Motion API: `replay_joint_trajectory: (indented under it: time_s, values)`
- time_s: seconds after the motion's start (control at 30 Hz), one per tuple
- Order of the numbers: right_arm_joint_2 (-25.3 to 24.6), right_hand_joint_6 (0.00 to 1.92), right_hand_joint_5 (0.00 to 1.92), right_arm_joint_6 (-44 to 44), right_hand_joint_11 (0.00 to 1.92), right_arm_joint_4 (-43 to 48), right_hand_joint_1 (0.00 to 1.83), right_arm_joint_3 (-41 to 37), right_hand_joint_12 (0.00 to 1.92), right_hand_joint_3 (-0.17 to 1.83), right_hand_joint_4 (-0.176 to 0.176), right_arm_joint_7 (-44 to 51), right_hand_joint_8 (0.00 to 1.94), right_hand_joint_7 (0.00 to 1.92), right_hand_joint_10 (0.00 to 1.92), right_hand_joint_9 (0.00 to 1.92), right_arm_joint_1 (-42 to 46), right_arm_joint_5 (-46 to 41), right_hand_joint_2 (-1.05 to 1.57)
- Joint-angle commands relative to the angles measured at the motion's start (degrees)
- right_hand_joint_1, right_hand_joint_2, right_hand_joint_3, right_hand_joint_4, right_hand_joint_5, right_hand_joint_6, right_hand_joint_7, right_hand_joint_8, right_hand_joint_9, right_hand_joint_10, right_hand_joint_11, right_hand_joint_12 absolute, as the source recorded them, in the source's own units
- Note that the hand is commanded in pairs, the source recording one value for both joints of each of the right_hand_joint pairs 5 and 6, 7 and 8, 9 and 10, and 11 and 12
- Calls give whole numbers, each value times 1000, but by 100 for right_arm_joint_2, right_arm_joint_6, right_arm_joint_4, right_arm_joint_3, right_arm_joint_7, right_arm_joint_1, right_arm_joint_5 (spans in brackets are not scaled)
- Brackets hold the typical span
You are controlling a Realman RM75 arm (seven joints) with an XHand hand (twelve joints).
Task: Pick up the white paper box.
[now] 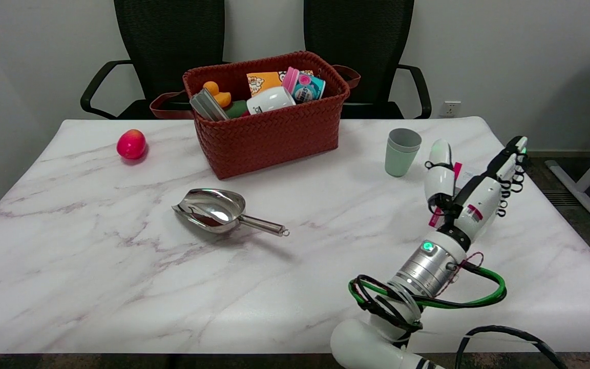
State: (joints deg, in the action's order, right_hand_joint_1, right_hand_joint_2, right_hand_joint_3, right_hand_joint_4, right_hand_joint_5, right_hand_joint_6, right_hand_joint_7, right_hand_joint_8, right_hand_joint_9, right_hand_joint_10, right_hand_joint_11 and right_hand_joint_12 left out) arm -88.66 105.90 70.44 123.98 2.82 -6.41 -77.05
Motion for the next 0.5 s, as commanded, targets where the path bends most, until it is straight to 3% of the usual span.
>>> replay_joint_trajectory:
  time_s: [0.03, 0.17, 0.5]
  values:
    - [437, 0, 0, -9, 0, -40, 556, -40, 0, -112, 0, -1644, 0, 0, 0, 0, 117, -869, 1195]
    - [620, 0, 0, -70, 0, -29, 579, 40, 0, -140, 0, -2014, 0, 0, 0, 0, 100, -1107, 1183]
    - [936, 0, 0, -378, 29, 123, 996, 66, 29, -175, 0, -2684, 0, 0, 0, 0, 269, -1123, 994]
